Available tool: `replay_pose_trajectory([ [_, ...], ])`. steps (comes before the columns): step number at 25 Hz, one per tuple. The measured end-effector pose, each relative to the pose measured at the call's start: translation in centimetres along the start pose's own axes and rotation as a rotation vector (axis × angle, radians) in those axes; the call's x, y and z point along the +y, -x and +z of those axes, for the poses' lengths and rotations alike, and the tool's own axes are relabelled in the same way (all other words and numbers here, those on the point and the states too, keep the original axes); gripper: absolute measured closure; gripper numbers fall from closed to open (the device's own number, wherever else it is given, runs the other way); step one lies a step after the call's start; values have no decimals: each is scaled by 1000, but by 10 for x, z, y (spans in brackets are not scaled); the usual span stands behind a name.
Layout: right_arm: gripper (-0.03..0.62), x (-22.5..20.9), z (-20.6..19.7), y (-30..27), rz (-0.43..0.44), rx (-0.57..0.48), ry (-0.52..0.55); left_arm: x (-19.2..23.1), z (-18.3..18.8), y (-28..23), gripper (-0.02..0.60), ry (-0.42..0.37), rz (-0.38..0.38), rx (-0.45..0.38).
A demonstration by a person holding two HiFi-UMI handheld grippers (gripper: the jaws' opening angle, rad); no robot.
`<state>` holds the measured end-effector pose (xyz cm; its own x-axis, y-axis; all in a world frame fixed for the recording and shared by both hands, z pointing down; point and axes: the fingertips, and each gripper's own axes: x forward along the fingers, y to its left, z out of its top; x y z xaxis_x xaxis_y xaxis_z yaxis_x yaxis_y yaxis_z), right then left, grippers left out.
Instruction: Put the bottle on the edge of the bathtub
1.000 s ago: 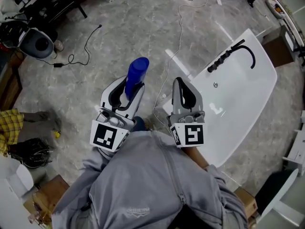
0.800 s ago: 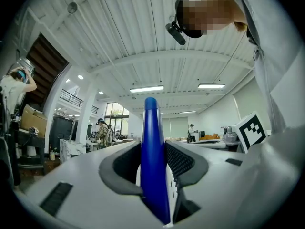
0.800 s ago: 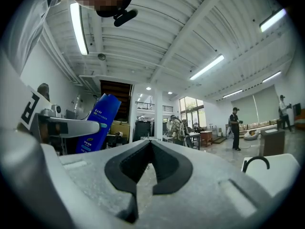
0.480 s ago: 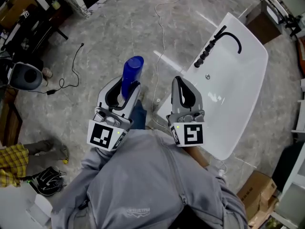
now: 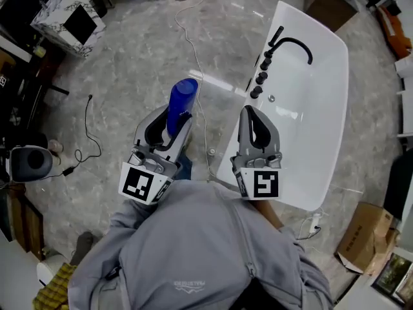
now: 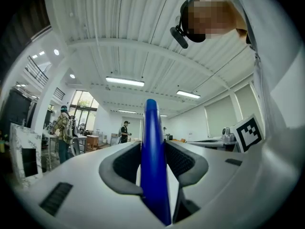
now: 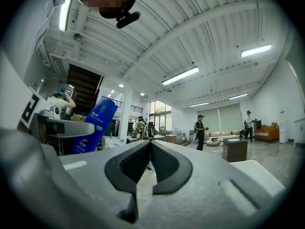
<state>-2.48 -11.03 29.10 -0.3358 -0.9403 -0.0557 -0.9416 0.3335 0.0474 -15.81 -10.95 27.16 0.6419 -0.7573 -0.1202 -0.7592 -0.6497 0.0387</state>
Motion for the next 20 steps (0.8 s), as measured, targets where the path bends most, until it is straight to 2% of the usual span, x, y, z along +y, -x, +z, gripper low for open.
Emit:
replay_pose_trajectory([
  [5, 591, -22, -7, -56, -112, 13, -12, 28, -8, -59, 425, -15, -214, 13],
  [10, 591, -44, -5, -94, -243, 15, -5, 46, -15, -113, 426, 30, -419, 9],
  [13, 591, -65, -9, -107, -315, 20, 13, 44, -20, -145, 426, 34, -539, -8],
  [17, 591, -92, -13, -110, -446, 38, 23, 36, -26, -183, 426, 84, -701, -16],
  [20, 591, -108, -19, -108, -519, 48, 42, 30, -34, -202, 426, 110, -787, -15],
])
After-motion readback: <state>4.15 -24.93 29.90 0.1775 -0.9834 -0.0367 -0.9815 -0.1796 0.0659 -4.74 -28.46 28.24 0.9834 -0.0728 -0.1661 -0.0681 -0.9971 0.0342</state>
